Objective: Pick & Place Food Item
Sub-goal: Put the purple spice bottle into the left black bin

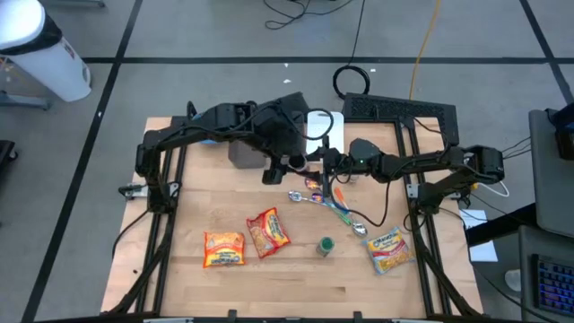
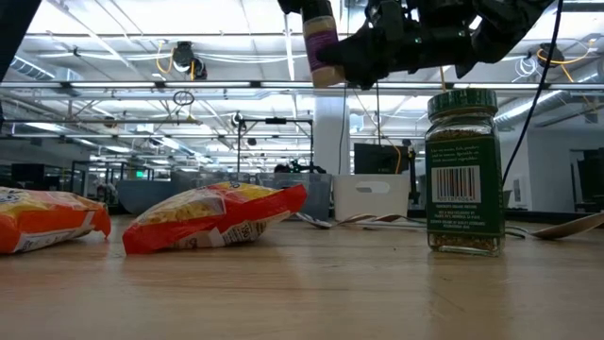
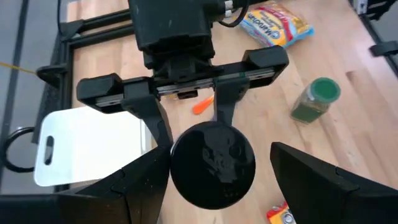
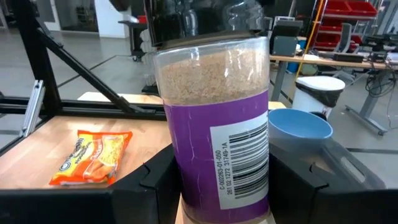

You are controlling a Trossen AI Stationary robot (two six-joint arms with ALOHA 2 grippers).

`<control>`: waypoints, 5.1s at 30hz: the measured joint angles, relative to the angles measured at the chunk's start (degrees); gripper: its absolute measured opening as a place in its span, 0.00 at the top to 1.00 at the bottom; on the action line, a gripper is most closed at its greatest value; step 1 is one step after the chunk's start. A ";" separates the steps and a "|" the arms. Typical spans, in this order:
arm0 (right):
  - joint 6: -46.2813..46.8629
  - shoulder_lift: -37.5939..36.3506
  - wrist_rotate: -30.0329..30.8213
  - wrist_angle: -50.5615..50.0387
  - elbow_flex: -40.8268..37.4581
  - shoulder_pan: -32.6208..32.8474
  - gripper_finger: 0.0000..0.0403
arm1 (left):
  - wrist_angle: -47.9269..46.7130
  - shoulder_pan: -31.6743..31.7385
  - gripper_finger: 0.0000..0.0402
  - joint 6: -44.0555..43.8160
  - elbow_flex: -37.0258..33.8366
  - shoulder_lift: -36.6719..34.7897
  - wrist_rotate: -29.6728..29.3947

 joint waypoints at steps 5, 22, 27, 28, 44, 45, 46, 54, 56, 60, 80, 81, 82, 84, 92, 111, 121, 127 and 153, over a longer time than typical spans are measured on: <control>0.02 0.00 0.24 0.82 0.00 0.00 0.56 | 0.16 -0.39 0.30 0.13 0.00 -0.01 -1.96; 0.26 -0.04 0.25 2.55 0.04 -0.02 0.56 | 1.98 -0.39 0.30 1.87 -0.04 -0.01 -6.29; 0.35 -0.04 0.26 3.39 0.04 -0.04 0.56 | 2.35 -0.42 0.30 2.47 -0.04 -0.03 -7.84; 0.35 -0.04 0.24 3.39 0.04 -0.04 0.56 | 2.35 -0.42 0.30 2.54 -0.04 -0.03 -7.89; 0.42 -0.04 0.22 3.43 0.04 -0.04 0.56 | 4.25 -0.42 0.47 3.56 -0.09 -0.03 -7.85; 0.39 -0.04 0.24 3.43 0.04 -0.04 0.56 | 4.29 -0.42 0.47 3.80 -0.09 -0.03 -7.87; 0.37 -0.04 0.24 3.43 0.04 -0.04 0.56 | 4.31 -0.42 0.46 3.98 -0.09 -0.03 -7.90; 0.24 -0.04 0.27 3.36 0.04 -0.04 0.56 | 4.39 -0.39 0.47 4.97 -0.09 -0.03 -7.95; 0.24 -0.04 0.37 3.36 0.04 -0.04 0.54 | 4.33 -0.39 0.47 5.09 -0.09 -0.03 -7.94; 1.05 -0.04 0.37 3.23 0.07 -0.02 0.48 | 3.80 -0.39 0.47 4.99 -0.09 -0.03 -7.88; 1.49 -3.54 -0.57 -1.81 0.05 -0.02 0.22 | 1.08 1.54 0.47 6.29 -0.09 -0.64 -7.48; 0.53 -4.46 0.30 -2.77 0.05 -0.03 0.22 | 1.00 1.85 0.47 6.32 -0.08 -0.81 -7.45; -0.49 -5.50 1.61 -3.81 0.07 -0.03 0.23 | 1.03 2.17 0.47 6.32 -0.07 -1.03 -7.58; -2.62 -8.13 4.09 -7.59 0.04 0.02 0.23 | -0.20 2.89 0.47 6.32 -0.07 -1.94 -8.27; -5.82 -17.32 9.55 -17.14 0.02 0.00 0.23 | -2.99 7.91 0.47 3.65 -0.10 -6.57 -2.65; -6.28 -22.67 14.36 -25.07 -0.95 -0.41 0.23 | 10.68 22.07 0.47 1.62 -24.76 -19.27 11.93; -3.62 -22.67 14.25 -18.88 -5.13 -2.03 0.23 | 34.84 26.44 0.47 -3.98 -50.93 -33.53 15.55; -3.13 -22.64 14.44 -7.32 -10.38 -2.03 0.23 | 52.60 28.30 0.47 -9.17 -65.68 -42.68 15.79; 2.88 -22.62 17.20 -4.15 -15.28 -2.03 0.23 | 30.63 36.16 0.47 -8.02 -65.37 -45.82 3.35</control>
